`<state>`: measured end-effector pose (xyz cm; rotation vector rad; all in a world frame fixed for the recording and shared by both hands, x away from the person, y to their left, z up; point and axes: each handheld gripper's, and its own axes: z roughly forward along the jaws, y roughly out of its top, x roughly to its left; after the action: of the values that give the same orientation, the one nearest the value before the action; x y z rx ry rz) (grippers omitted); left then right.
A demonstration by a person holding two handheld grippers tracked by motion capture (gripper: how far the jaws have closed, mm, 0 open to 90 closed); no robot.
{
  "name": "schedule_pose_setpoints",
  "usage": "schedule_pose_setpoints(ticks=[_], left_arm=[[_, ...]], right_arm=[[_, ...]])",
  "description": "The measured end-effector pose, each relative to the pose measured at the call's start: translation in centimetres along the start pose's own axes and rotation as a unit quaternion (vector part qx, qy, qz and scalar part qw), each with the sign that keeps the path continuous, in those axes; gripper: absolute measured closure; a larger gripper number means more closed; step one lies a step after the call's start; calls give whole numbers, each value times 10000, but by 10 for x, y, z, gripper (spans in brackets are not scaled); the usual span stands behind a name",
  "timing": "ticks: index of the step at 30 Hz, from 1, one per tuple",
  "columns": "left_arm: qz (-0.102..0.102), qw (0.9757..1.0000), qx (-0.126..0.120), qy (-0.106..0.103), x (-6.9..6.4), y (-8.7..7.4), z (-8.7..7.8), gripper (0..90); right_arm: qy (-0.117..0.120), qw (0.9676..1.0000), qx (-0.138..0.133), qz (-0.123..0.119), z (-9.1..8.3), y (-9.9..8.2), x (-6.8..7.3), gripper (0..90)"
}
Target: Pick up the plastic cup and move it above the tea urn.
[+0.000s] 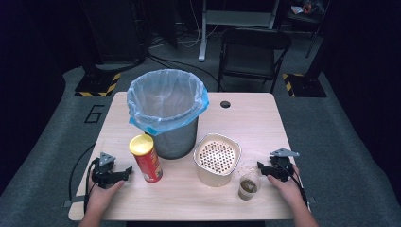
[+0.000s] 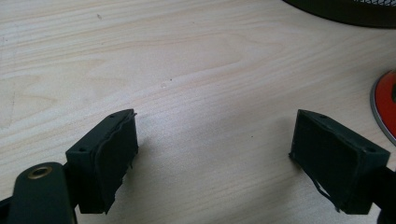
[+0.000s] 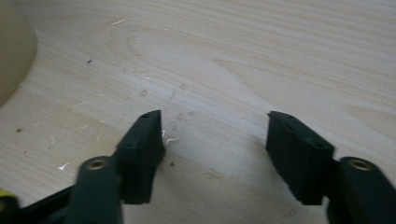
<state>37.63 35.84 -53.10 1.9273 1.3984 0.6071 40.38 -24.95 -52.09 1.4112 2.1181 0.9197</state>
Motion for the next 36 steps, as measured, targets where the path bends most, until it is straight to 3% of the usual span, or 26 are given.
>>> schedule_pose_setpoints(ticks=[1,2,5,9,12,17,26,29,32,36], left_arm=[[0,10000,0,0,0,0,0,142],[-10,10000,-25,17,0,-1,0,142],[-5,10000,-19,18,0,-1,0,142],[-5,10000,-20,18,0,-1,0,142],[-5,10000,-20,18,0,-1,0,142],[-7,10000,-21,17,0,-1,0,142],[-6,10000,-21,18,0,-1,0,142],[-4,10000,-20,18,0,-1,0,142],[-6,10000,-21,18,0,-1,0,142],[-7,10000,-23,18,0,-1,0,142]], right_arm=[[0,10000,0,0,0,0,0,451],[-16,9999,164,-21,-3,4,3,490],[-25,9999,141,33,-9,11,6,517],[183,9997,87,156,-19,23,6,551],[329,9993,127,121,-23,31,7,569],[522,9986,-95,53,-36,51,15,582],[1041,9937,-408,-95,-62,90,38,602],[1142,9925,-428,-90,-64,96,45,609],[1259,9909,-401,-244,-62,106,58,609],[1298,9907,-346,-221,-57,110,64,629]])
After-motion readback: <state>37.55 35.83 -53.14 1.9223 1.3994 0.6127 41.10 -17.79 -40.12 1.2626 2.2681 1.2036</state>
